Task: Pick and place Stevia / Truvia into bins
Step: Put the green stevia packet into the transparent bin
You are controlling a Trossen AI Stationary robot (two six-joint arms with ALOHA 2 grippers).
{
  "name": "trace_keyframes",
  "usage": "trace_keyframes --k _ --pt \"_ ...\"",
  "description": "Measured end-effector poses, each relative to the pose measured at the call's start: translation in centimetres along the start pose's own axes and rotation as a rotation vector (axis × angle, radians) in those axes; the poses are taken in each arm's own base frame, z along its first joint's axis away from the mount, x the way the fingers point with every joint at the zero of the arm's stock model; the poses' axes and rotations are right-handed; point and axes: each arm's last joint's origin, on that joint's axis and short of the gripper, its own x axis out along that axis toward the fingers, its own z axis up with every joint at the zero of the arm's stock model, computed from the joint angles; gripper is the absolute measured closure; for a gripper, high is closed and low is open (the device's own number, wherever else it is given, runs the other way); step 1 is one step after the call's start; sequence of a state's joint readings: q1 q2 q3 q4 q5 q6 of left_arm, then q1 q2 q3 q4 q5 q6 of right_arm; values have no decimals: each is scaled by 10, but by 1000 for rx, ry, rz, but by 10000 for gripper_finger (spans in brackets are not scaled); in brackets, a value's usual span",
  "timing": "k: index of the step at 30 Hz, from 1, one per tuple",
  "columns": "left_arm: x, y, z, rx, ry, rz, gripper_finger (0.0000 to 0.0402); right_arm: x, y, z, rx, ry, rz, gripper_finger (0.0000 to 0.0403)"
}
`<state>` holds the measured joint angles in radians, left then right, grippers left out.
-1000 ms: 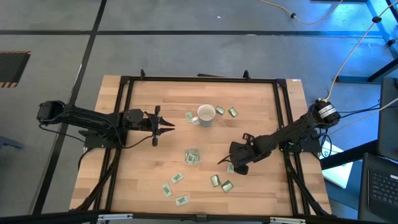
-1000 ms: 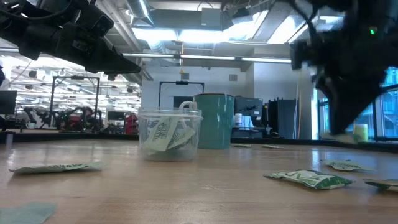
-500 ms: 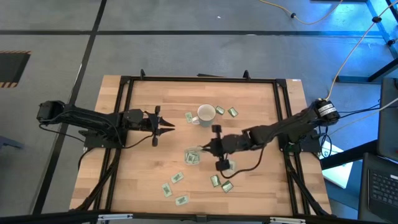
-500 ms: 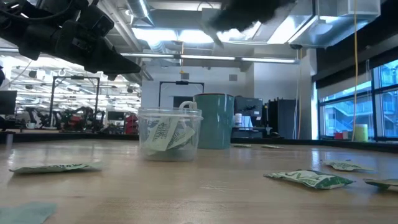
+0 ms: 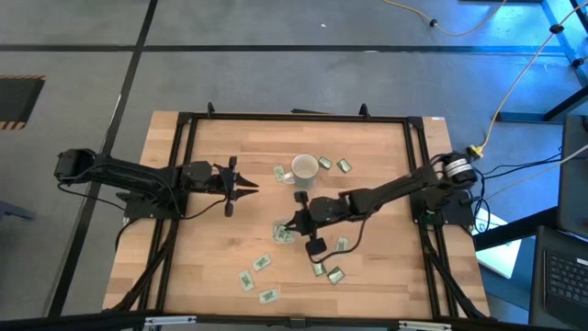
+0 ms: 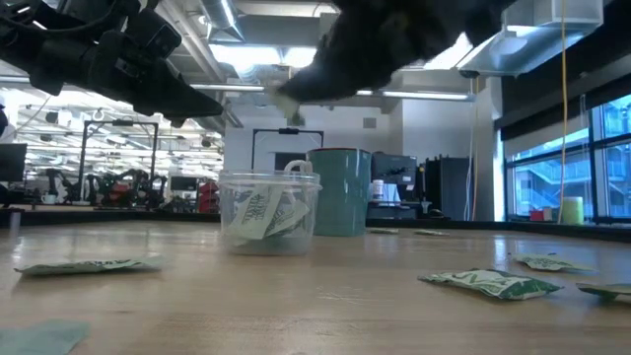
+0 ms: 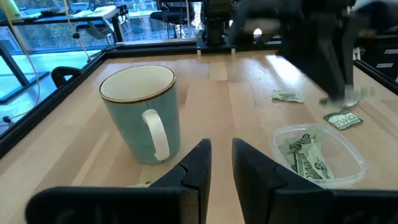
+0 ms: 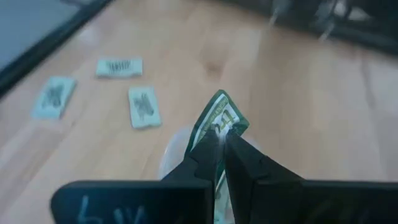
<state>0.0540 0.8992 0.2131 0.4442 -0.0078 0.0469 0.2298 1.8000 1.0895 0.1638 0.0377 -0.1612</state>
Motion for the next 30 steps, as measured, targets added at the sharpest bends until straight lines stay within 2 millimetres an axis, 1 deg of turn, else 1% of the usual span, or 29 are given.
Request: trace_keyframes --k 2,6,10,13,17,30 --pt "0 0 0 0 3 0 343 11 0 -2 -1 52 8 381" --pt "0 0 -2 -7 17 -1 343 30 0 2 8 180 22 381" --pt "0 0 -5 -7 48 -3 343 42 -2 5 42 324 12 381" --pt "0 0 -7 -7 69 -4 343 43 -4 9 35 381 18 381" --pt "0 -1 -9 -7 91 -6 343 42 -5 15 32 373 17 381" --pt "-1 -1 -11 -7 114 -9 343 42 -6 15 43 374 31 380"
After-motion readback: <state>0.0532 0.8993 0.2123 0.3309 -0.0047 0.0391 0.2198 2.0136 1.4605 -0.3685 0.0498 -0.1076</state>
